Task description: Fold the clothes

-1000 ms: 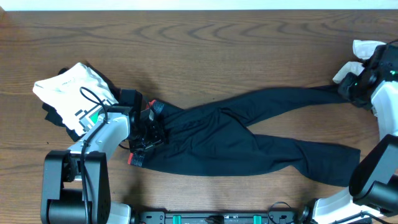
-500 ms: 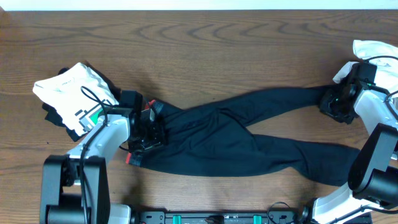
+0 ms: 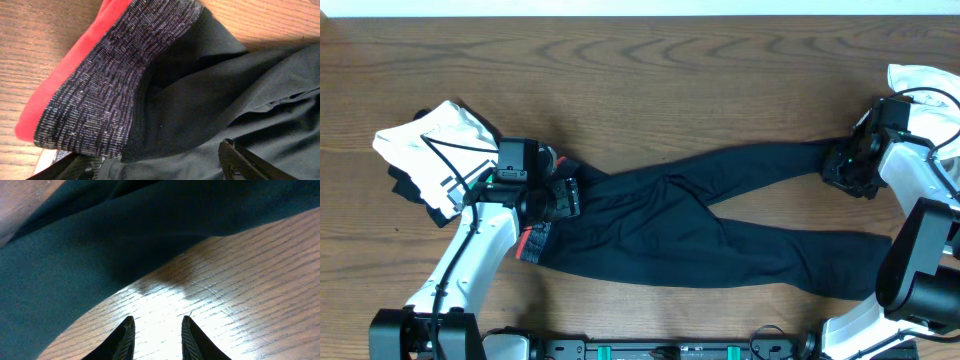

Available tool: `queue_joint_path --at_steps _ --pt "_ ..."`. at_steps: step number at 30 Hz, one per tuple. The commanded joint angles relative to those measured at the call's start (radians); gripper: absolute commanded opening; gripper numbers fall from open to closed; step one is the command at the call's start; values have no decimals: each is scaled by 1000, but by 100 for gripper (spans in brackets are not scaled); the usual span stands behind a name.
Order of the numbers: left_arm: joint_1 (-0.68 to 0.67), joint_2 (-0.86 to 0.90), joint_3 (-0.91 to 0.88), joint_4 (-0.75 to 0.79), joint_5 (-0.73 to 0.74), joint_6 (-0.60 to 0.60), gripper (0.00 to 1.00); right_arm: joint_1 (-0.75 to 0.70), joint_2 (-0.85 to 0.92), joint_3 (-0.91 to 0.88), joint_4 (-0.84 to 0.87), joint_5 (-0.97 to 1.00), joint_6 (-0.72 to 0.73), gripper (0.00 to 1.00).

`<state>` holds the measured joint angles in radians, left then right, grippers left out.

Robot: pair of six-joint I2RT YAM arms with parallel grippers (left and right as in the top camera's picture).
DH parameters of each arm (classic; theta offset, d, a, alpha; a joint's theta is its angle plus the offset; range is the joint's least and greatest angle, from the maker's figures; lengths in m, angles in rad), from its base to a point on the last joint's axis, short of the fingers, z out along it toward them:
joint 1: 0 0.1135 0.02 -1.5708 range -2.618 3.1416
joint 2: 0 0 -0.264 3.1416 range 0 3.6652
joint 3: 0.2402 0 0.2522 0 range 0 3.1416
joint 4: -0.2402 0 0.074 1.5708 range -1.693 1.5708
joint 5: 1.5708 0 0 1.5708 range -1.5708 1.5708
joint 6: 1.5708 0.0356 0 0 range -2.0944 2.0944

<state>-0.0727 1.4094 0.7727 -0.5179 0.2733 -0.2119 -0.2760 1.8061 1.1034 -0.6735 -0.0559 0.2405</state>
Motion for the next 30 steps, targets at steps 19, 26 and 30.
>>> queue_joint_path --at_steps 19,26,30 --pt "4 18 -5 -29 -20 -467 77 9 7 -8 -20 -1 -22 30" --pt "4 20 -5 11 -29 -467 69 9 7 -8 -21 0 -22 30" --pt "4 36 -6 50 -43 -467 51 9 7 -8 -23 -1 -22 30"
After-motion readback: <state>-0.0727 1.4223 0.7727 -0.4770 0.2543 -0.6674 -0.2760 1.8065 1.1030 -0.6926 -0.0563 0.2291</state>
